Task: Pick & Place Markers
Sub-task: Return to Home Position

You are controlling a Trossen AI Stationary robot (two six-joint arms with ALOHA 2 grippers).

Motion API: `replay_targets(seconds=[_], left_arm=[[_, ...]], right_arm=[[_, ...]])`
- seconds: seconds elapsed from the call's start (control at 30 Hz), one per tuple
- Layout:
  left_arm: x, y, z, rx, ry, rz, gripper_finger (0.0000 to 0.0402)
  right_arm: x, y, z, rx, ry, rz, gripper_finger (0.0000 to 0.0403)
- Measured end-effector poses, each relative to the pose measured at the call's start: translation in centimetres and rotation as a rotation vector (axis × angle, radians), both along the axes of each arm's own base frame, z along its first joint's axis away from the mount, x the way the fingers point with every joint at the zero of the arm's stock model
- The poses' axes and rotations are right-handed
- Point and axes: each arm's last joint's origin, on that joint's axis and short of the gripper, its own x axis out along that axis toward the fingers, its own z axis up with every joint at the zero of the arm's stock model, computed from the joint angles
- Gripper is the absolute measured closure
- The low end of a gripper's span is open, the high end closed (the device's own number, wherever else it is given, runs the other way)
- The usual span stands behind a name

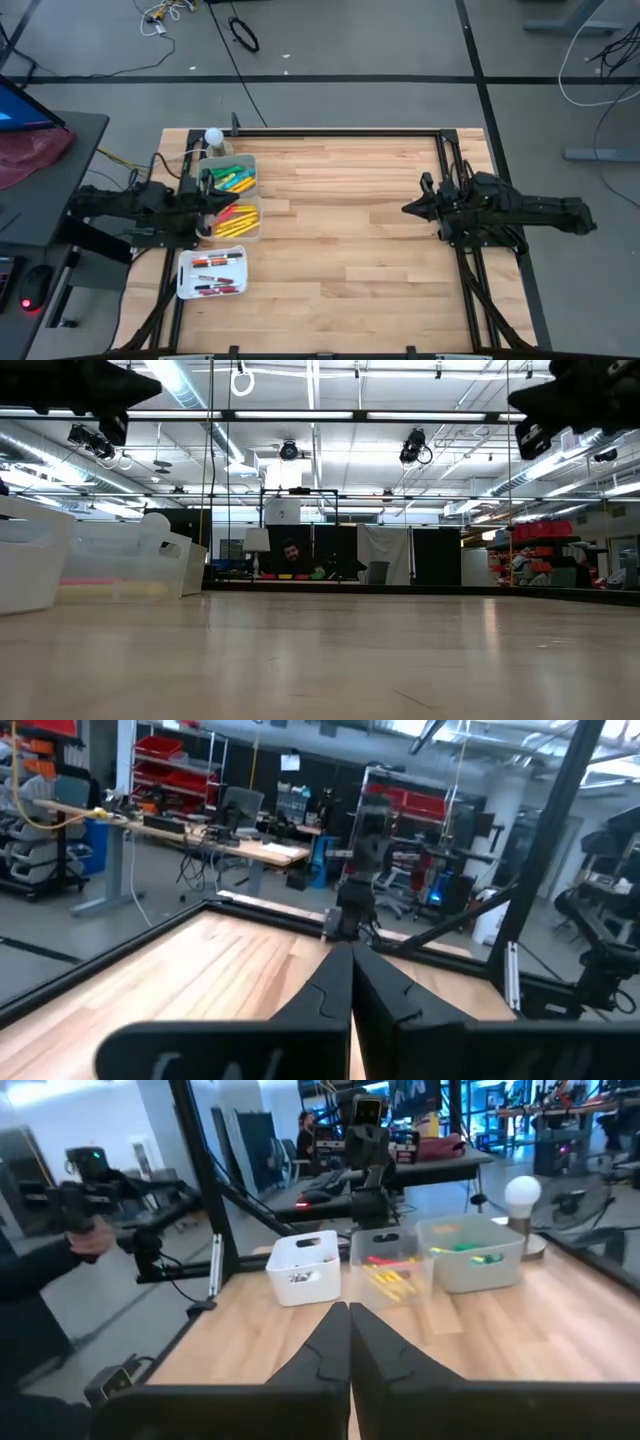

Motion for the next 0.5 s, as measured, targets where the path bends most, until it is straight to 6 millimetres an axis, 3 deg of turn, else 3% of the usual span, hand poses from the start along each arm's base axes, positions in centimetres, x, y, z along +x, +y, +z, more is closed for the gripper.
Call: replay_targets(seconds=[0.17,0.3,0.5], left_arm=[[-1.4,0.2,-0.1,0.029,-0.021,-0.005,0.0399],[-1.4,0.2,-0.4,0.057,0.006,0.000,0.0399],[-0.6,0.1,-1.4,0.063,-0.058,-0.039,0.0400]], right_arm=[[0.5,-0.2,-2.9,0.077,-0.052,0.043,0.0402],[0.7,-0.2,-4.6,0.123,-0.086,0.066,0.0403],[0.7,-0.2,-4.9,0.119,-0.095,0.073,0.0403]])
